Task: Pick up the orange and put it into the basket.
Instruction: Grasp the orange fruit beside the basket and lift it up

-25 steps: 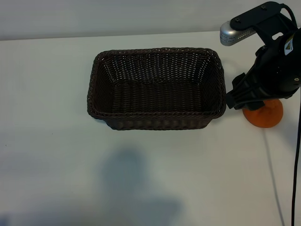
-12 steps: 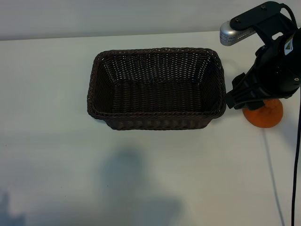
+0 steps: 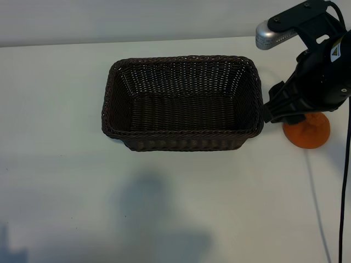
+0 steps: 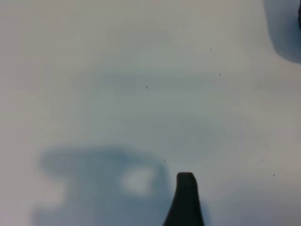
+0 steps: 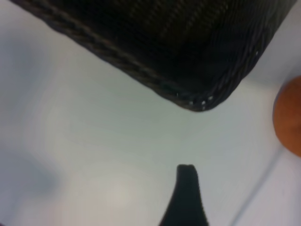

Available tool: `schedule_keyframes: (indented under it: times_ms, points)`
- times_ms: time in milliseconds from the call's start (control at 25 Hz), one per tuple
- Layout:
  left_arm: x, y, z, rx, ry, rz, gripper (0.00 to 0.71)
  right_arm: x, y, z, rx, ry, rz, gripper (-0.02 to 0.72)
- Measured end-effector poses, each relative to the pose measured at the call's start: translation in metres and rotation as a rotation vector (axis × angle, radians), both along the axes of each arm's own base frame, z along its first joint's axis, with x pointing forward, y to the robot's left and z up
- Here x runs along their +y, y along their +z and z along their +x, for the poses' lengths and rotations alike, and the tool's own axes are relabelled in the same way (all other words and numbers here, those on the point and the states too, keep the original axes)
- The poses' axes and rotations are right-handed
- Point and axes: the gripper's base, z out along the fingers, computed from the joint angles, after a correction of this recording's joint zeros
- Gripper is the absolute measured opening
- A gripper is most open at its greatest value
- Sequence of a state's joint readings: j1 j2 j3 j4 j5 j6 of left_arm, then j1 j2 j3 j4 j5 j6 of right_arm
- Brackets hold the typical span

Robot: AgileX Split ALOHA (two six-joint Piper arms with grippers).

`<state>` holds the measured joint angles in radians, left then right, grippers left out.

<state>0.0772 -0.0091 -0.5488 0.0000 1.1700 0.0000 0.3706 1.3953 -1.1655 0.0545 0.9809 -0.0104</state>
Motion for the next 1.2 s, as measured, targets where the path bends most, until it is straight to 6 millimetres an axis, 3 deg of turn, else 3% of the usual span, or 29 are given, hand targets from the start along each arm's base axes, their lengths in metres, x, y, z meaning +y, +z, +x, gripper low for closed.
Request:
schedule_keyframes:
  times_ms: [320, 880, 1200]
  points:
    - [0.000, 0.000, 0.000, 0.001, -0.005, 0.000, 0.584, 0.000, 0.002, 0.006, -0.049, -0.068, 0.025, 0.558]
    - [-0.005, -0.005, 0.005, -0.006, -0.015, -0.083, 0.459, -0.026, 0.002, 0.015, -0.116, -0.213, -0.141, 0.558]
    - [-0.004, -0.008, 0.010, -0.030, -0.022, -0.077, 0.442, -0.052, -0.018, 0.036, -0.056, -0.308, -0.170, 0.558]
